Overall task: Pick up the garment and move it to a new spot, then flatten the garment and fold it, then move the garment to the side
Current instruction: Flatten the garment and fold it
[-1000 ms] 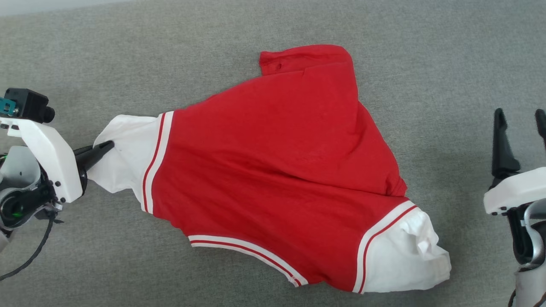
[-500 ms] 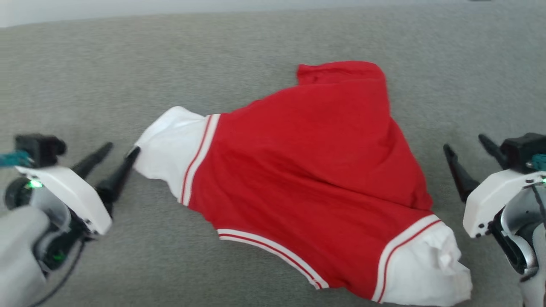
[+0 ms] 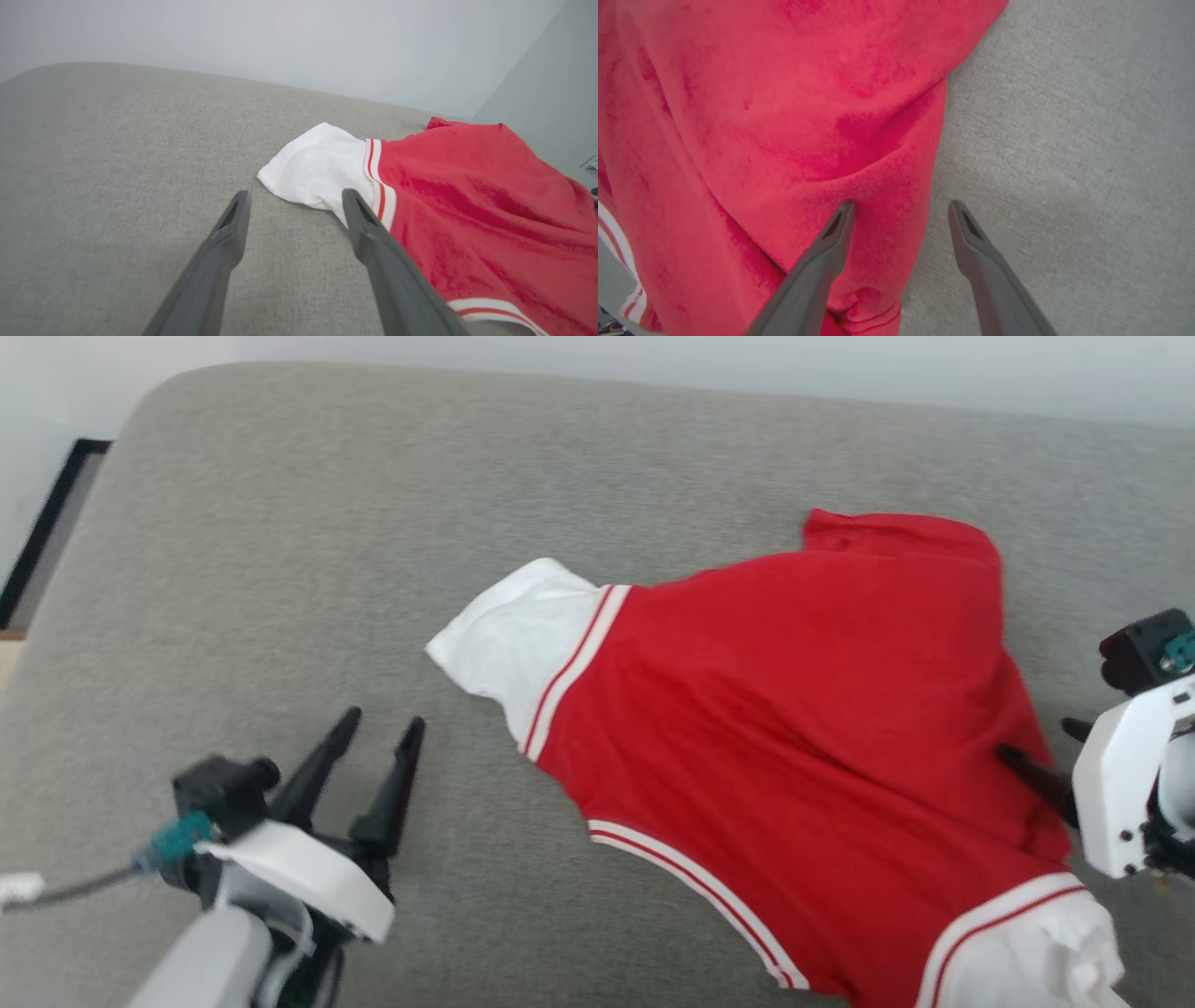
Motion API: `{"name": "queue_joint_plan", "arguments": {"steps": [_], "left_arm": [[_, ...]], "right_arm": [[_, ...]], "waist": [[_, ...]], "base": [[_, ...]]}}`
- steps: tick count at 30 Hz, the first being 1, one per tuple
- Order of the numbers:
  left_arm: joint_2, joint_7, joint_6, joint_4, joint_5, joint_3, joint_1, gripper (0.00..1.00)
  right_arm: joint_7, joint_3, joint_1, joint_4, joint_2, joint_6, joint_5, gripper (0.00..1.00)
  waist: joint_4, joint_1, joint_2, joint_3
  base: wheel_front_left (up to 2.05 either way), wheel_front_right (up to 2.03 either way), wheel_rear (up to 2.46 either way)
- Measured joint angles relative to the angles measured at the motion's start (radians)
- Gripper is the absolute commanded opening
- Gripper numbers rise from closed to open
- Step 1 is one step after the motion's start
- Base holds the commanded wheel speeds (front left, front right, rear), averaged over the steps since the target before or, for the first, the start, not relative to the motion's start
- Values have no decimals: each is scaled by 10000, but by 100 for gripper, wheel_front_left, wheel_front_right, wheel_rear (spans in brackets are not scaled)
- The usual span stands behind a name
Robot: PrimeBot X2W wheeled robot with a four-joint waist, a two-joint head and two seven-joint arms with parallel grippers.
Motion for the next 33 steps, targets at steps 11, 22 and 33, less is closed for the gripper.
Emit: {"name": "queue_joint_plan", "arguments": {"steps": [11, 22, 33], "left_arm": [[-1689, 0, -221, -1317, 2209, 1599, 1447, 100], [-1996, 0, -234, -1726, 2004, 1480, 1600, 100], [-2240, 0, -234, -1822, 1845, 1264, 1370, 100]], "right_arm": [[1793, -31, -720, 1415, -278, 0, 196, 100], [1457, -617, -1358, 1814, -205, 2, -564, 0], [219, -201, -4063, 2460, -623, 2, -2157, 0]], "waist": [[1098, 0, 0, 270], [1558, 0, 0, 520], [2002, 0, 0, 881]], "base": [[0, 0, 0], [0, 0, 0], [0, 0, 0]]}}
